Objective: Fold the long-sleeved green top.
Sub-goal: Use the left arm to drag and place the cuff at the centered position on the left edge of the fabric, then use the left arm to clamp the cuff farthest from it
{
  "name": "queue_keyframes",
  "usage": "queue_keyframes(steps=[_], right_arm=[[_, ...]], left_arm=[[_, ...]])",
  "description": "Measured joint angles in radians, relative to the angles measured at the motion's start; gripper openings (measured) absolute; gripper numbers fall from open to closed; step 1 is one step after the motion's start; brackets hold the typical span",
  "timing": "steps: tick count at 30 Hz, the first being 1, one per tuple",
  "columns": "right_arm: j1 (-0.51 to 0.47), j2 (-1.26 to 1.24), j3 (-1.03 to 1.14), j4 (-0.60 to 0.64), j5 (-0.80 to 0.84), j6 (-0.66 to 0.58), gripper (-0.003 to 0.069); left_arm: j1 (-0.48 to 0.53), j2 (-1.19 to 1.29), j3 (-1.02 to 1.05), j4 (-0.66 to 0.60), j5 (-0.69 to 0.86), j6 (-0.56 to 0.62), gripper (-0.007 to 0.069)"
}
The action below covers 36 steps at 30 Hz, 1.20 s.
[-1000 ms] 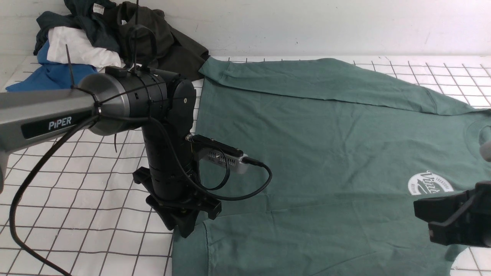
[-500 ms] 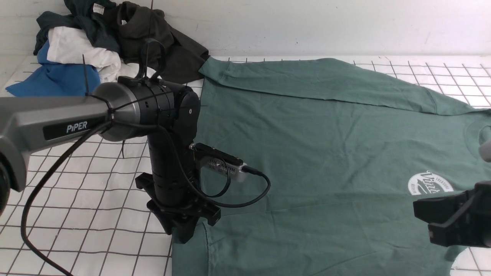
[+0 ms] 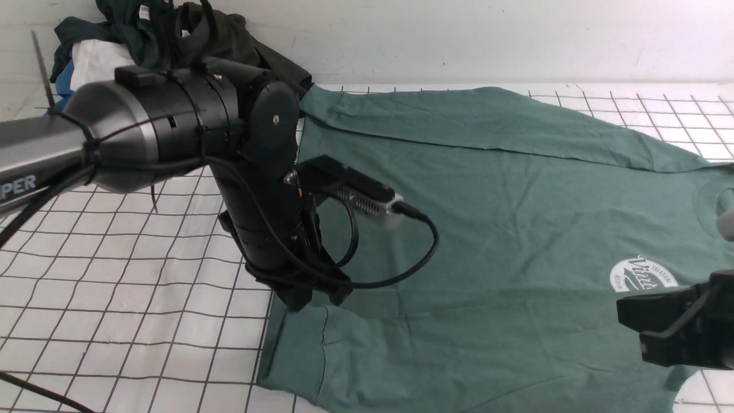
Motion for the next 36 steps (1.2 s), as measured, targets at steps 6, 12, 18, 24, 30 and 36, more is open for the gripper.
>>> queue_keyframes(steps=[6,12,18,24,30,36], right_arm=[[0.000,0.000,0.000,0.001,0.000,-0.001,-0.0006],[0.000,0.000,0.000,0.001,0.000,-0.001,-0.0006],[0.000,0.000,0.000,0.002,0.000,-0.001,-0.0006],[0.000,0.000,0.000,0.003,0.000,-0.001,-0.0006],[0.000,0.000,0.000,0.008,-0.001,-0.001,-0.0006],[0.000,0.000,0.000,0.017,-0.001,-0.001,-0.0006]], left_arm=[[0.000,0.010,-0.175,0.136,-0.134,0.000,0.0002],[0.029,0.141,-0.364,0.226,-0.280,-0.010,0.0002],[0.084,0.368,-0.541,0.226,-0.248,-0.062,0.0011],[0.162,0.549,-0.744,0.227,-0.131,-0.150,0.0108],[0.210,0.595,-0.865,0.139,0.011,-0.151,0.0238],[0.217,0.649,-0.874,-0.002,0.030,-0.100,0.0321]])
